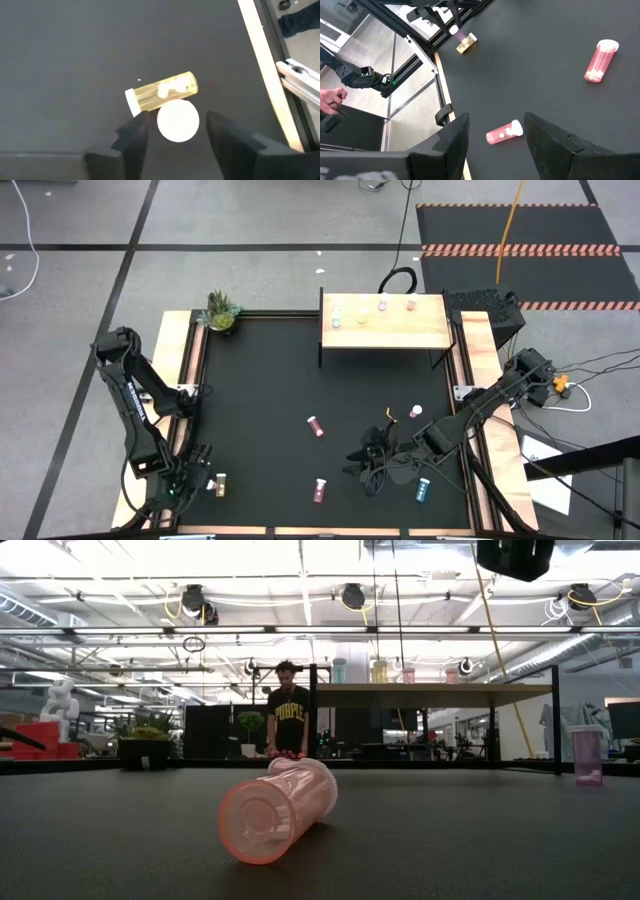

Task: Pick and place medicine bottles onto shelf by color
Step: Put the left pink pill bottle on the shelf aligned with the other pink pill bottle

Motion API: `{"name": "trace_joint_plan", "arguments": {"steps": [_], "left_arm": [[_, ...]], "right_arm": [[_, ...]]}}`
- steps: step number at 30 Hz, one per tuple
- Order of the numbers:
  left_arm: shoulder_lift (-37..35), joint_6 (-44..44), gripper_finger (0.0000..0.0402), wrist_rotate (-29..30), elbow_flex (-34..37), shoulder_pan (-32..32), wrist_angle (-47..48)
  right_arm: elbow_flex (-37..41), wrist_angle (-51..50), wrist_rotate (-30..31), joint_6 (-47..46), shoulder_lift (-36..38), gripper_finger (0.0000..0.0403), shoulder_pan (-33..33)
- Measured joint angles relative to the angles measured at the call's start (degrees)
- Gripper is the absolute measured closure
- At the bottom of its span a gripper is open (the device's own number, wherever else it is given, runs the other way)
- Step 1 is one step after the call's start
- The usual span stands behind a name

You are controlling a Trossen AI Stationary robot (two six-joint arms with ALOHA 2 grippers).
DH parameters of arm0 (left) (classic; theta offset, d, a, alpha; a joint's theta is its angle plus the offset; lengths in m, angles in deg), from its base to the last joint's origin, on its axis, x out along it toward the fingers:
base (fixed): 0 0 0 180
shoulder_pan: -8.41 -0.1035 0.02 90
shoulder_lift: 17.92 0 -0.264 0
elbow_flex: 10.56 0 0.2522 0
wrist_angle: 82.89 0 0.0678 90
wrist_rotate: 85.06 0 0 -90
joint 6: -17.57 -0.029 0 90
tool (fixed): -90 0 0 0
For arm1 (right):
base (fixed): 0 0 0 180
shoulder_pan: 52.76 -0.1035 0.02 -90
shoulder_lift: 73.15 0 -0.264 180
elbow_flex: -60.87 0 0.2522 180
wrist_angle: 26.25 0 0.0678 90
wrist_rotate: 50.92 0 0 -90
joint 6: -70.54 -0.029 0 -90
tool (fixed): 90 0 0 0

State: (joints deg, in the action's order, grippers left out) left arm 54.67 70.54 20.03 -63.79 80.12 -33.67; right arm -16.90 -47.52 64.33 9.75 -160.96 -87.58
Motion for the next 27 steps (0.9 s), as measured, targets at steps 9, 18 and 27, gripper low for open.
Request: {"name": "trace_joint_plan", "arguments": {"steps": [9, 18, 27], "left_arm": [[0.1, -0.4, 0.0276, 1.6, 0.2, 0.0, -2.3], [0.1, 0.5, 0.0256, 1.7, 1.3, -0.1, -2.4], [0.2, 0.7, 0.0201, 1.2, 1.5, -0.1, -0.6]], "right_arm": [[0.0, 0.0, 0.0, 0.0, 0.0, 0.0220, 0.0], [0.0, 0.0, 0.0, -0.5, 0.0, 0.0220, 0.0], [0.0, 0.0, 0.0, -0.7, 0.0, 0.0220, 0.0]]}}
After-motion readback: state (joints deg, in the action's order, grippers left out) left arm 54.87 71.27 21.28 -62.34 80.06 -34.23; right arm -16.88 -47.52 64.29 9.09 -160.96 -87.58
